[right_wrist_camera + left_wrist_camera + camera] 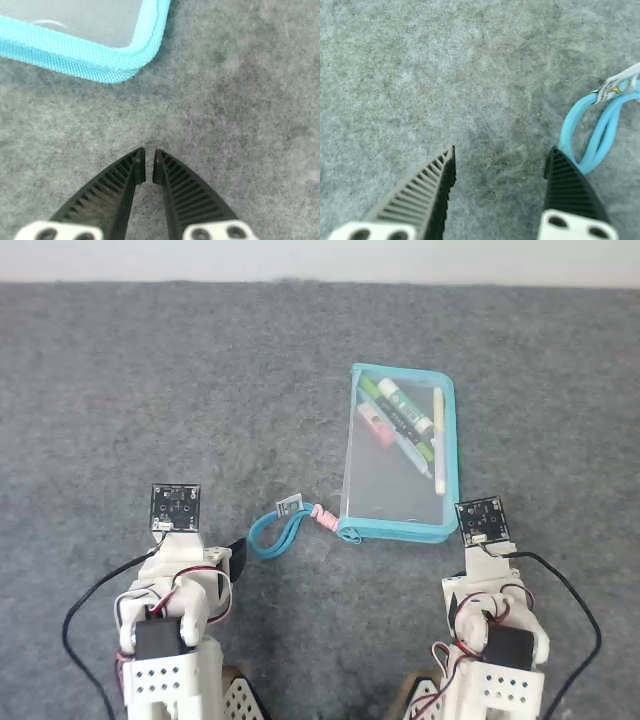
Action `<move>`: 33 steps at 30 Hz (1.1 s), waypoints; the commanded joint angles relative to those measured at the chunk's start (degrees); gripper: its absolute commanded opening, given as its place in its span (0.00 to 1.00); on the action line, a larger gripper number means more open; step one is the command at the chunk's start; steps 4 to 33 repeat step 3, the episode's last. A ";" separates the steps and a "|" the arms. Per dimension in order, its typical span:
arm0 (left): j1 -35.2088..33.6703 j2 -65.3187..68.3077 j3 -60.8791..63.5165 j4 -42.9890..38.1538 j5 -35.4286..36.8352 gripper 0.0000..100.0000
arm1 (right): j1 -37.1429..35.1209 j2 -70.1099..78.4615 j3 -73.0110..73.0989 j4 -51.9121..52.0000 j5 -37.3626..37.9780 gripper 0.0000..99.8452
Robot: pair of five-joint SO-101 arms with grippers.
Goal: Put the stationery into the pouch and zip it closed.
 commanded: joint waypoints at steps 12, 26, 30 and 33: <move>-0.26 -1.67 -0.57 0.35 -0.53 0.27 | 0.48 -1.10 1.14 0.40 -0.70 0.04; -0.26 -1.67 -0.57 0.35 -0.53 0.27 | 0.48 -1.10 1.14 0.40 -0.70 0.04; -0.26 -1.67 -0.57 0.35 -0.53 0.27 | 0.48 -1.10 1.14 0.40 -0.70 0.04; -0.26 -1.67 -0.57 0.35 -0.53 0.27 | 0.48 -1.10 1.14 0.40 -0.70 0.04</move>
